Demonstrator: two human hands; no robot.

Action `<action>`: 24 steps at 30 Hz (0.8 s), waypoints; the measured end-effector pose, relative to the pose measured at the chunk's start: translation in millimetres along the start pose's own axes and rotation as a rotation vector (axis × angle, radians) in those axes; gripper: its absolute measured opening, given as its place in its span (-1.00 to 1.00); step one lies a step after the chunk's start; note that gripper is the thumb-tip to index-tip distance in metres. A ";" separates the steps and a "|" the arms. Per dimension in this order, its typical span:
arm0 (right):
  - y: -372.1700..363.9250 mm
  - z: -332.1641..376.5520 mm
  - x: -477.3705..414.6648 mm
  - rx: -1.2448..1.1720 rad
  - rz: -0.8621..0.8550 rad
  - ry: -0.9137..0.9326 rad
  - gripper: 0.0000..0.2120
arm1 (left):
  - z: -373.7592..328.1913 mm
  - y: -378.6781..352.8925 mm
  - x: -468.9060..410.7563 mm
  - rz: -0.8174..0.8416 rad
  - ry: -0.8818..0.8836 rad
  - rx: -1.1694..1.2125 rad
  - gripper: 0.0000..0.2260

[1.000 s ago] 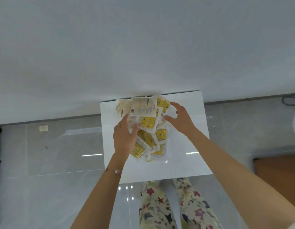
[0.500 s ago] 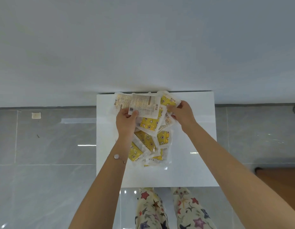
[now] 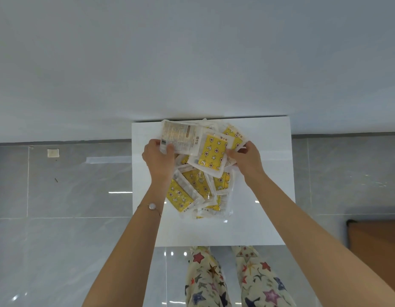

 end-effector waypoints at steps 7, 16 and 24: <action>23.2 -11.7 7.7 -0.083 -0.092 0.028 -0.73 | -0.8 -16.5 3.8 0.073 0.035 0.071 -0.89; 83.5 -24.4 22.8 0.028 -0.294 0.035 -0.81 | 12.2 -7.2 20.8 0.181 0.074 0.340 -0.60; 94.9 7.5 46.4 0.116 -0.251 0.094 -0.86 | 7.5 37.8 41.9 0.090 0.113 0.552 -0.69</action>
Point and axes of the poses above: each hand's wrist, its own x-axis away from the middle knuckle, its own y-axis out of the back of the hand, z = x × y, the point moved 9 cm from there along -x, towards the middle knuckle, and after that the axes turned 5 degrees about y, right-handed, at the moved point
